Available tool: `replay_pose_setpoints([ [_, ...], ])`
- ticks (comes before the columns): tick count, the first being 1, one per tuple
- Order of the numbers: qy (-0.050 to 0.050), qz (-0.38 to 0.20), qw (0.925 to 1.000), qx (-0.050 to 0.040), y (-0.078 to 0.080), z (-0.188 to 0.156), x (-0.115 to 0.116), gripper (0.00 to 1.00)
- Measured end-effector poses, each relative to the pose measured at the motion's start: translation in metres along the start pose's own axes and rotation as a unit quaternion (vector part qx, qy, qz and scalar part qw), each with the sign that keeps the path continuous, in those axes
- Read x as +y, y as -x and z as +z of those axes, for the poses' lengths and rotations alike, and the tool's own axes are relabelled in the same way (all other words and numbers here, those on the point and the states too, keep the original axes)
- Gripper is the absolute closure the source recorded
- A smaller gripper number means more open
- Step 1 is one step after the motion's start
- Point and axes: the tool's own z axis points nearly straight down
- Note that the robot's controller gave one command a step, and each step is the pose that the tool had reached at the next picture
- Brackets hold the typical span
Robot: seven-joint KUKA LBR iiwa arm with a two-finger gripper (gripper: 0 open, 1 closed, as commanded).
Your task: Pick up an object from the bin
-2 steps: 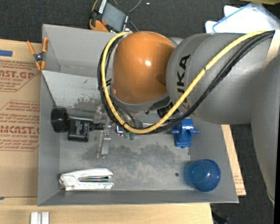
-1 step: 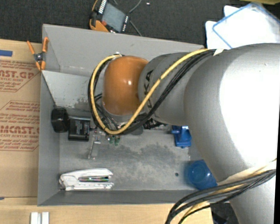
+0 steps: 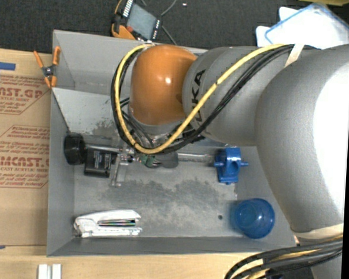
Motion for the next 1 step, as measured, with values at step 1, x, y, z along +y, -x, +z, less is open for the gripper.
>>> replay_pose_setpoints([
  [1, 0.000, 0.027, 0.9996, 0.0013, -0.0005, 0.0842, -0.0104, 0.00],
])
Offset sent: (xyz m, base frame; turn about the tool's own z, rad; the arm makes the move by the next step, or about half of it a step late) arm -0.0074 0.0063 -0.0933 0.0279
